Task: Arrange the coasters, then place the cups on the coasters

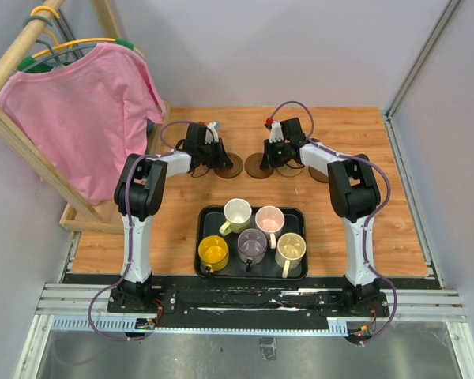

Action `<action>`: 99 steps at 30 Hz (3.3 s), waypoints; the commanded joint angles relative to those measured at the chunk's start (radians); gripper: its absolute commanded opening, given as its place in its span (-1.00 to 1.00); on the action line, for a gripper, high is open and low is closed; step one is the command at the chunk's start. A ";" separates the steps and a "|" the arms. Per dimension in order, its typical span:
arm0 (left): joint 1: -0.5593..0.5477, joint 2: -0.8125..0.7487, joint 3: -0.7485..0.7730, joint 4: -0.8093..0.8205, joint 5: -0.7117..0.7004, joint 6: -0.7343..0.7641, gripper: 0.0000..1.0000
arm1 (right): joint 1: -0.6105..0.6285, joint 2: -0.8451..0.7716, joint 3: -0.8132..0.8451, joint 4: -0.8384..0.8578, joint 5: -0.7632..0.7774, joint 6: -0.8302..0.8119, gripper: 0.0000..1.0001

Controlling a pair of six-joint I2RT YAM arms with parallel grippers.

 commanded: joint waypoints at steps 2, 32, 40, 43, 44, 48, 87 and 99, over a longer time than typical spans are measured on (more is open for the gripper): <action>-0.007 0.014 0.023 -0.022 -0.004 0.001 -0.96 | 0.023 -0.030 -0.069 -0.068 0.051 -0.004 -0.99; 0.005 -0.307 -0.111 0.031 -0.139 0.104 -0.96 | 0.014 -0.231 -0.017 -0.081 0.164 -0.050 -0.77; 0.084 -0.332 -0.251 0.077 -0.200 0.052 -0.98 | -0.031 -0.307 -0.154 -0.076 0.249 -0.015 -0.82; 0.113 -0.314 -0.241 0.077 -0.216 0.057 -0.99 | -0.046 -0.314 -0.173 -0.075 0.253 0.000 -0.82; 0.120 -0.306 -0.233 0.074 -0.218 0.061 -0.99 | -0.048 -0.316 -0.176 -0.076 0.253 0.003 -0.82; 0.133 -0.257 -0.183 0.047 -0.229 0.077 -0.99 | -0.049 -0.317 -0.179 -0.076 0.240 0.009 -0.82; 0.157 -0.219 -0.284 -0.053 -0.317 0.049 -0.99 | -0.009 -0.243 -0.106 -0.037 0.065 0.047 -0.77; 0.157 -0.349 -0.193 -0.024 -0.229 0.036 -0.99 | -0.004 -0.223 -0.086 -0.047 0.070 0.032 -0.77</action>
